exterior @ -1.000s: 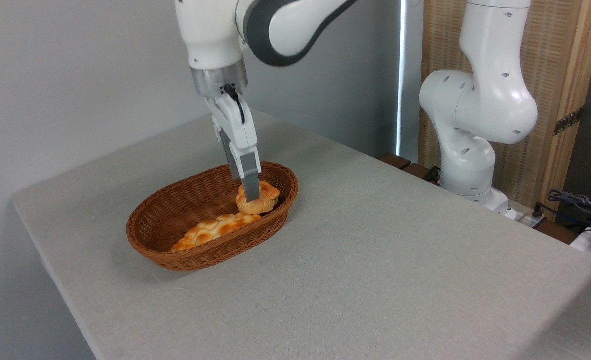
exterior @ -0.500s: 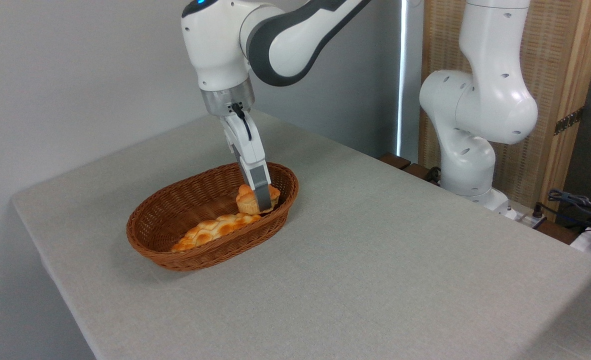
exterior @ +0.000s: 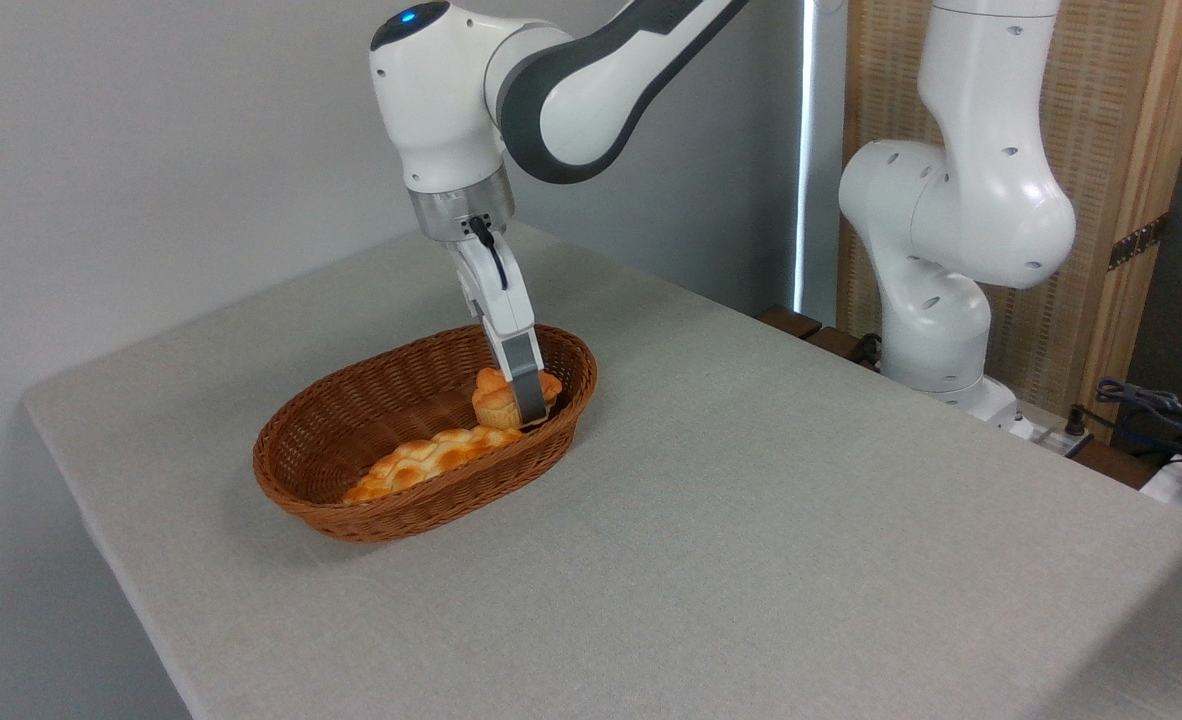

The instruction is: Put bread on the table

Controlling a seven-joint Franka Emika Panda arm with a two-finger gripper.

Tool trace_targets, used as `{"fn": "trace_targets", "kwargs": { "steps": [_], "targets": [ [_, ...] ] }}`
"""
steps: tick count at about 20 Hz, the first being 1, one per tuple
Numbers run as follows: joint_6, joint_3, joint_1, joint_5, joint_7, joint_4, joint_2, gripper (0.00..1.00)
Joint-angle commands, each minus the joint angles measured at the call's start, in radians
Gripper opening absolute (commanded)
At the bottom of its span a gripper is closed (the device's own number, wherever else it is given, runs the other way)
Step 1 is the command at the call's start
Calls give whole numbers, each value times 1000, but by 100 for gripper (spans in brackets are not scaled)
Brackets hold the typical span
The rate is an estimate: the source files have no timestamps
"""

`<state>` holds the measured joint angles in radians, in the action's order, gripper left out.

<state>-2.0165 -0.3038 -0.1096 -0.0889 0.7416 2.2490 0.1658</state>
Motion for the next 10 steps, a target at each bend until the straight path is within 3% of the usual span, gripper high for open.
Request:
{"fn": "trace_targets", "kwargs": {
  "steps": [1, 10],
  "targets": [
    [-22, -3, 4, 3, -5, 12, 9, 39],
    [-21, -2, 5, 3, -5, 12, 9, 38]
  ]
}}
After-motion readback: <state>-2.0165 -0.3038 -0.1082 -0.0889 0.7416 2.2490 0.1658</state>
